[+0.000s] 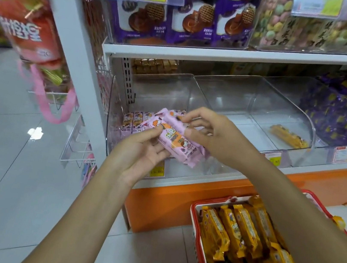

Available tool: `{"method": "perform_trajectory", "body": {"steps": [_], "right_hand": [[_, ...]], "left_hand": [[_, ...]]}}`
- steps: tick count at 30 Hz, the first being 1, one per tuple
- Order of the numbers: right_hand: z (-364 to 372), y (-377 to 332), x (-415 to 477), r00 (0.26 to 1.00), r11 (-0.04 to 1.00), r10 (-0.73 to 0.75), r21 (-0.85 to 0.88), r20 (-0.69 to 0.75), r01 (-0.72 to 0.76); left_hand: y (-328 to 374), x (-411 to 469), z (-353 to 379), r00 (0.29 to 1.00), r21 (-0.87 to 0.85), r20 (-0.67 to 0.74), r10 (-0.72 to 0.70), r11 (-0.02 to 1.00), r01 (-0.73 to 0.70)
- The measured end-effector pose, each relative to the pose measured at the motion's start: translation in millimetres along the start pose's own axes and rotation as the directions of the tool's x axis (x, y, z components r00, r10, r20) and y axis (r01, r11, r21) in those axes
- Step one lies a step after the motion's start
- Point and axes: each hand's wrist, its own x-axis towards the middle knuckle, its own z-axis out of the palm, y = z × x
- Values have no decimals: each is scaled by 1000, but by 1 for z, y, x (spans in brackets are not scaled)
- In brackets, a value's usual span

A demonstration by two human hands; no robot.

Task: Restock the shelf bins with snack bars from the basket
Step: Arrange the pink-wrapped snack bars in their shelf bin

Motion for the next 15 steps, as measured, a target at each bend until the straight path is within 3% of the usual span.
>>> {"method": "perform_trajectory", "body": {"steps": [3, 5, 7, 9, 10, 11, 12, 13, 14, 15], "right_hand": [[12, -13, 3, 999, 1000, -22, -5, 47, 22], [21, -21, 7, 997, 993, -34, -107, 73, 42], [25, -25, 17, 998, 973, -3, -232, 61, 17], [23, -24, 38, 992, 958, 110, -273, 55, -92], [21, -21, 50, 981, 933, 179, -328, 70, -147], [19, -17, 62, 965, 895, 245, -406, 96, -186], [19, -12, 73, 945, 857, 301, -473, 131, -207], [21, -8, 82, 919, 826, 354, -518, 173, -221], [25, -3, 90, 889, 800, 407, -553, 212, -235], [30, 0, 96, 857, 775, 454, -583, 244, -244]], "left_hand": [[3, 4, -5, 997, 0, -60, 45, 999, -45], [5, 6, -6, 994, 30, -66, 89, 996, -87], [8, 6, -9, 991, 135, -45, 129, 983, -122], [11, 2, -14, 988, 349, -69, 142, 931, -109], [12, 2, -18, 978, 526, -105, 183, 845, -102], [13, 1, -24, 955, 726, -129, 266, 682, -92], [12, -1, -31, 935, 896, -98, 342, 439, -66], [11, -3, -38, 927, 985, -35, 375, 171, -32], [9, -6, -44, 927, 1000, 24, 375, -22, -17], [8, -6, -49, 932, 992, 62, 358, -126, -18]]}}
